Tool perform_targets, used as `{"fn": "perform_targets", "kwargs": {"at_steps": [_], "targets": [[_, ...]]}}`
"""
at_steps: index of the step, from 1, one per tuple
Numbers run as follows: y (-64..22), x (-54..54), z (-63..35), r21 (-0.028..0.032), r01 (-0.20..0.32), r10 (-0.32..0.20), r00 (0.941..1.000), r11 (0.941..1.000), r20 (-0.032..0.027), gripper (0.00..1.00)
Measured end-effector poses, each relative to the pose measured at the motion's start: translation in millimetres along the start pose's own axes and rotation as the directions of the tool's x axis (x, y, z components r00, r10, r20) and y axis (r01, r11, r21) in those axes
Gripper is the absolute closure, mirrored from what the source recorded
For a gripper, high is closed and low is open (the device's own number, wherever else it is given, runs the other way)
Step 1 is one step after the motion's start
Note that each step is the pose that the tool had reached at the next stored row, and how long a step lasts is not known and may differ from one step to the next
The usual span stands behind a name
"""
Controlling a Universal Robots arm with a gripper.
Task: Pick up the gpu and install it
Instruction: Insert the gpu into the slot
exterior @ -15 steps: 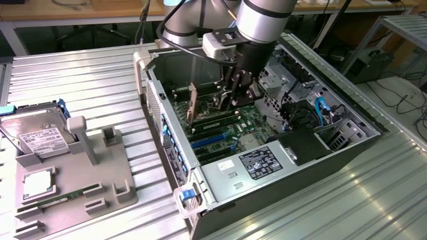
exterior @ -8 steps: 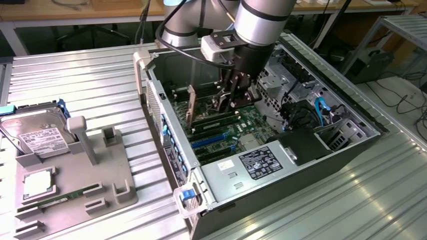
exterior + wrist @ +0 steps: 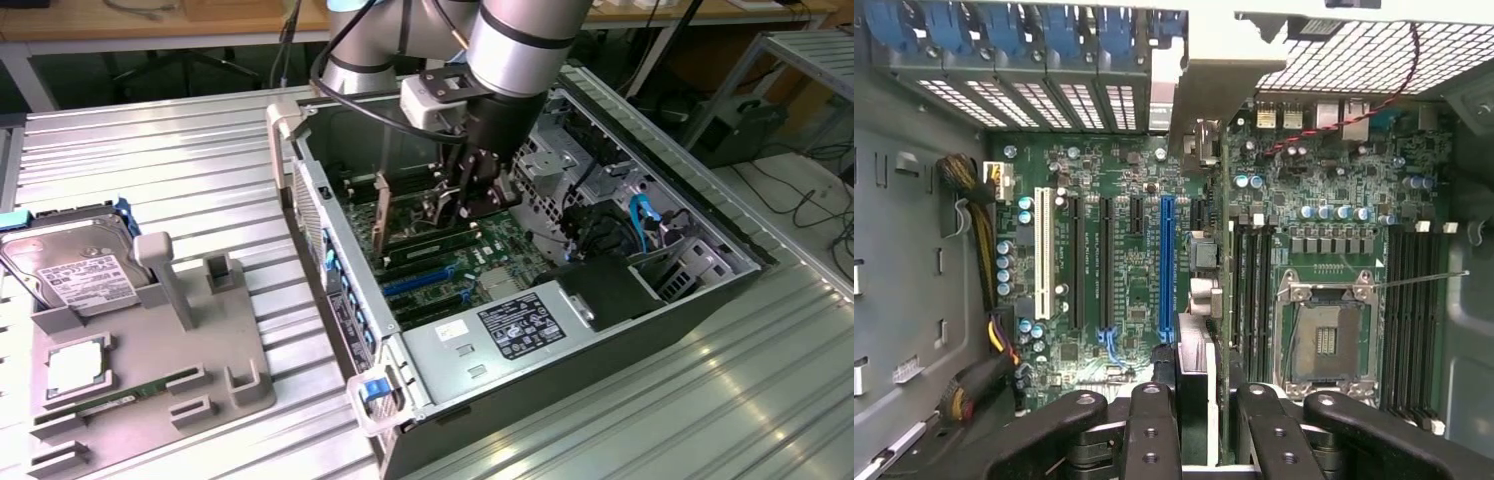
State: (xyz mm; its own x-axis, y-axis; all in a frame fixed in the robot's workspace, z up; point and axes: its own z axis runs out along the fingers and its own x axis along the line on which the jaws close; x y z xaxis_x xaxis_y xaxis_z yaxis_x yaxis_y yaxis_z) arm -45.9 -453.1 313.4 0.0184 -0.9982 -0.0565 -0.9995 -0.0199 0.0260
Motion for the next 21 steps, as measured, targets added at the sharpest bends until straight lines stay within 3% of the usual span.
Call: {"fn": "perform_targets", "kwargs": {"at_steps": [17, 19, 21], "targets": [[-0.7, 1.4, 25.6, -0.002, 0.0, 0.0, 1.0, 1.0, -0.0006, 0.72], [-0.7, 1.6, 27.4, -0.0034, 0.0, 0.0, 1.0, 1.0, -0.0007, 0.72], [-0.8, 1.7, 30.1, -0.0101, 0.0, 0.0, 1.0, 0.9999, -0.0006, 0.72]]}}
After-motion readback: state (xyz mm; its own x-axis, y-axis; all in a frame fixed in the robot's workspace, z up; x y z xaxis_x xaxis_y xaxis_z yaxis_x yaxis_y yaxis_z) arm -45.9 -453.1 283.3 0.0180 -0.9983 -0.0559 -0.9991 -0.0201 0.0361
